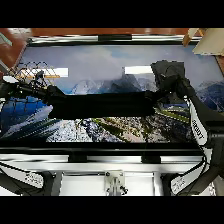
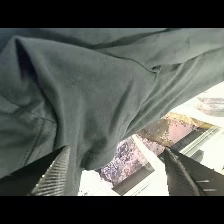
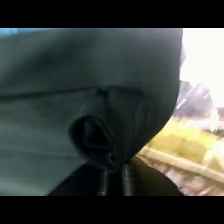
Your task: Fold the shirts.
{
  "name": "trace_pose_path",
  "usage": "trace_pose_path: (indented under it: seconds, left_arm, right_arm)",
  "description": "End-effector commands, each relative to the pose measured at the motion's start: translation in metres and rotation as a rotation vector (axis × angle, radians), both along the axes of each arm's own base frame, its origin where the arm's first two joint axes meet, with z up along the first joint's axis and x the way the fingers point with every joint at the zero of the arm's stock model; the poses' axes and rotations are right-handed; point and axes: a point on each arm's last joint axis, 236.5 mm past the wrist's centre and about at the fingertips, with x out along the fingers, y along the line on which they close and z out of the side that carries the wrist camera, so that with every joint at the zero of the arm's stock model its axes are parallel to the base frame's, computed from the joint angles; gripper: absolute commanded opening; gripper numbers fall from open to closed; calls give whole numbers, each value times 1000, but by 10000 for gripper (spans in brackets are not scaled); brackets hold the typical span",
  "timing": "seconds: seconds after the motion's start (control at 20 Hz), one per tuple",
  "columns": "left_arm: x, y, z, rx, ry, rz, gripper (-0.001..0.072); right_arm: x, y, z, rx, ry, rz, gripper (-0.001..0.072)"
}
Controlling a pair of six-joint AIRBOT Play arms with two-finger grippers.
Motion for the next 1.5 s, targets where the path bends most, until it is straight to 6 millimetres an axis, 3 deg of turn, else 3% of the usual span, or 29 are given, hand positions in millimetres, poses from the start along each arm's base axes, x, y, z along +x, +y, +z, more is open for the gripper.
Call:
trace_pose_path:
  seconds: [0.0,0.05,0.1,0.2,0.25,0.35,0.45,0.6,0.8,1.1,1.25,1.35,1.45]
  left_arm:
    - [1,-4,3,-15,-6,-1,719]
    - [3,-9,8,-39,-20,-2,694]
    - [7,-17,15,-74,-38,-4,545]
    - [12,-41,33,-154,-94,-29,147]
    - [14,-55,41,-186,-124,-51,71]
    - [15,-93,47,-208,-164,-97,33]
    - [14,-138,39,-174,-192,-137,33]
    - [3,-206,33,-143,-238,-204,32]
    - [-16,-270,27,-126,-259,-239,32]
    - [-50,-345,22,-109,-318,-292,32]
    - [-46,-375,23,-134,-311,-174,33]
    - [-41,-385,25,-147,-322,-136,33]
    - [-41,-381,23,-143,-329,-163,32]
  right_arm:
    - [-1,11,9,17,-11,13,74]
    - [1,11,19,15,-36,19,73]
    - [3,11,33,15,-67,24,73]
    - [7,11,72,16,-150,27,73]
    - [7,12,93,17,-191,29,73]
    - [-1,18,138,47,-252,25,73]
    - [-20,22,175,70,-276,22,73]
    - [-48,23,222,90,-306,4,73]
    - [-71,26,275,134,-391,-50,73]
    - [-101,42,335,253,-489,-92,73]
    - [-111,49,349,303,-496,-103,73]
    - [-113,54,353,329,-495,-98,73]
    - [-111,50,351,310,-498,-104,73]
